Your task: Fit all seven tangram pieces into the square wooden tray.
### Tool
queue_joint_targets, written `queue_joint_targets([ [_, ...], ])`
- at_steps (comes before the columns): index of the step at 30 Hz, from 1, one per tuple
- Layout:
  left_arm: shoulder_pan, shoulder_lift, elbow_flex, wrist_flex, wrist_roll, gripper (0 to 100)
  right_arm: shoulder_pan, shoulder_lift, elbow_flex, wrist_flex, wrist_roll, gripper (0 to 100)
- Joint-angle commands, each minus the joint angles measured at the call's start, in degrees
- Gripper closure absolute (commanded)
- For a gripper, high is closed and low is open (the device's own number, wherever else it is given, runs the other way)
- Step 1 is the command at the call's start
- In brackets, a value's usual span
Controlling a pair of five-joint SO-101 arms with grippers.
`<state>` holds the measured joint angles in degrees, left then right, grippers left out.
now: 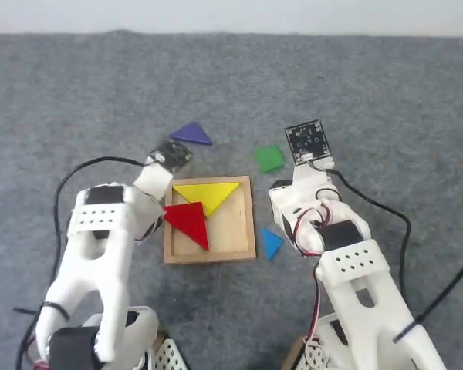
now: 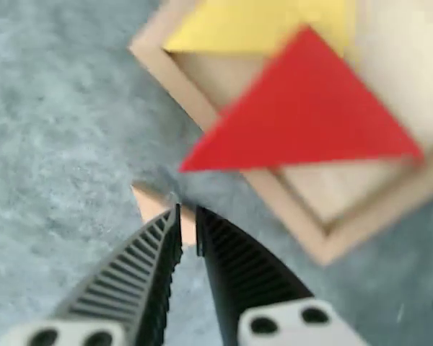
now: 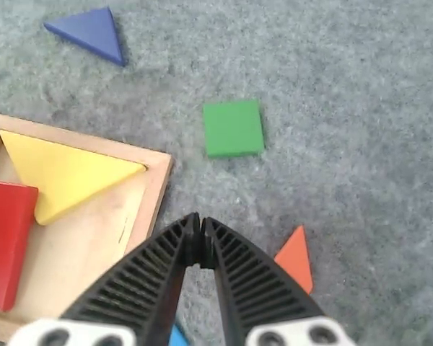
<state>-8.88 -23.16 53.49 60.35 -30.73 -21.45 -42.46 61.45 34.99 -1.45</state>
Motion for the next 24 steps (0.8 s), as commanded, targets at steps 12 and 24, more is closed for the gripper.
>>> queue_joint_targets([
  [12, 0.79, -1.93, -0.31, 0.70, 20.40, 99, 0.13, -2.42, -3.52, 0.40, -0.62, 99.2],
  [24, 0.88, 15.03, -11.56, 3.96, 28.40, 99, 0.04, -2.51, -4.75, 2.77, -0.79, 99.2],
])
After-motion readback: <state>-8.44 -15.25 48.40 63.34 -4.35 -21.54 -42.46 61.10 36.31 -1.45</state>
